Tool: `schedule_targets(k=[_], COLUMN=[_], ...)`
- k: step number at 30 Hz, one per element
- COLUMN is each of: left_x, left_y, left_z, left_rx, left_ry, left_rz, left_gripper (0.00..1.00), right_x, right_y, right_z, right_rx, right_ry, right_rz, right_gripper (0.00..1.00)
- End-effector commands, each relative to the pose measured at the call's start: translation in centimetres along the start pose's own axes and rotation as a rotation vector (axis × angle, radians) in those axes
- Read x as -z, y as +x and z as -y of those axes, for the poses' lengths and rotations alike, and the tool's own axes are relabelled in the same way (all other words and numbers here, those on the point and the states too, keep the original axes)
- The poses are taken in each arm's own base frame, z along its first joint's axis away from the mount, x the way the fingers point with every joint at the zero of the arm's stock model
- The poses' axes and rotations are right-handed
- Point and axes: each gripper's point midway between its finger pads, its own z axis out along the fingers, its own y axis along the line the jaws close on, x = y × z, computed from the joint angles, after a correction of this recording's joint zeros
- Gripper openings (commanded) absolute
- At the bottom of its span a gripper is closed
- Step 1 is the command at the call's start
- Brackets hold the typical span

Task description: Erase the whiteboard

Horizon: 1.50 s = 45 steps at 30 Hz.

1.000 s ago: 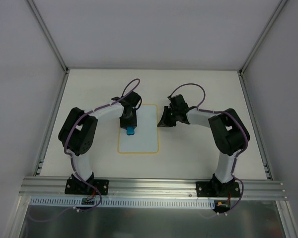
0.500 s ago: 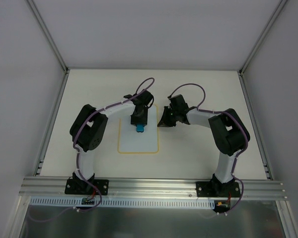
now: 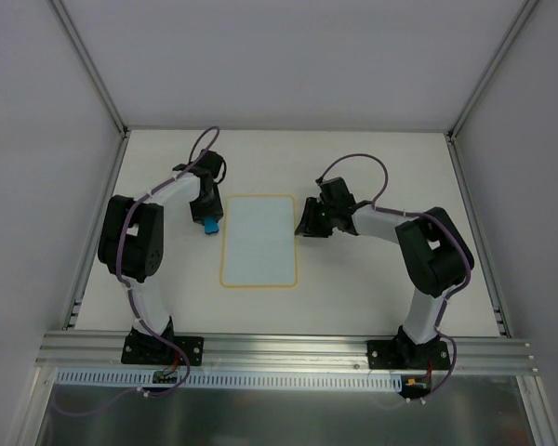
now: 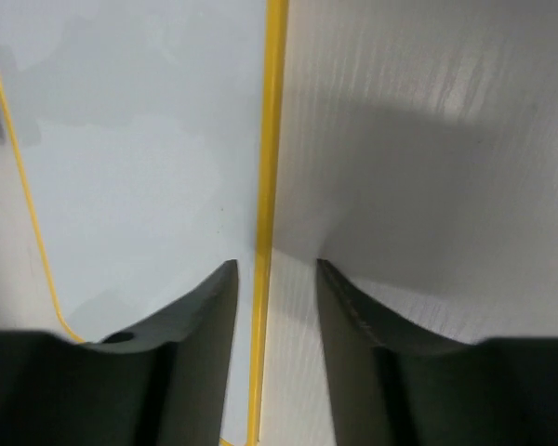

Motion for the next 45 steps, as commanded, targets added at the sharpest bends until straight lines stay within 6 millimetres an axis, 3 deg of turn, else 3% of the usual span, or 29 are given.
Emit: schedule_targets(k=[1, 3, 6, 7, 9, 16, 20, 23, 31, 37, 42, 43, 45], left_x=[1.7, 1.5, 0.8, 0.6, 0.2, -1.3, -2.3, -2.8, -3.1, -1.6, 1.6, 2.3, 5.4], left_y=[-2.4, -3.0, -4.2, -4.8, -5.7, -9.2, -10.3, -10.6, -10.7, -11.2, -12.3, -12.3, -12.9], left_z=[-2.4, -3.2, -4.7, -4.7, -5.2, -5.2, -5.6, -5.6, -5.8, -5.9, -5.8, -5.7, -5.2], left_rx=[-0.037, -0.052, -0.052, -0.056, -0.080, -0.110, -0.094, -0.096, -0.088, -0.079, -0.056, -0.050, -0.034], left_ry=[-0.035, -0.043, -0.054, -0.054, -0.058, -0.025, -0.014, -0.019, -0.022, -0.016, 0.010, 0.021, 0.074], left_rz=[0.056, 0.057, 0.051, 0.056, 0.059, 0.075, 0.069, 0.066, 0.062, 0.095, 0.163, 0.175, 0.234], left_gripper=[0.00, 0.00, 0.00, 0.00, 0.00, 0.00, 0.00, 0.06, 0.41, 0.74, 0.99, 0.99, 0.99], right_x=[1.3, 2.3, 3.5, 4.4, 5.5, 9.9, 12.2, 14.3, 17.8, 19.8, 21.8, 22.4, 23.5], right_y=[5.0, 4.1, 3.1, 2.1, 1.5, -1.7, -3.2, -4.5, -6.6, -7.2, -7.8, -8.0, -8.5], right_z=[8.5, 8.0, 7.7, 7.7, 8.0, 7.5, 7.1, 6.7, 6.3, 5.7, 5.4, 5.3, 5.1], right_rx=[0.053, 0.074, 0.112, 0.123, 0.145, 0.211, 0.234, 0.259, 0.279, 0.292, 0.301, 0.305, 0.315], right_ry=[0.332, 0.335, 0.341, 0.360, 0.385, 0.415, 0.415, 0.433, 0.448, 0.444, 0.450, 0.458, 0.474], right_rz=[-0.132, -0.099, -0.074, -0.033, -0.012, 0.101, 0.172, 0.236, 0.338, 0.390, 0.444, 0.460, 0.491], right_gripper=[0.48, 0.56, 0.79, 0.92, 0.99, 0.99, 0.99, 0.99, 0.99, 0.99, 0.99, 0.99, 0.99])
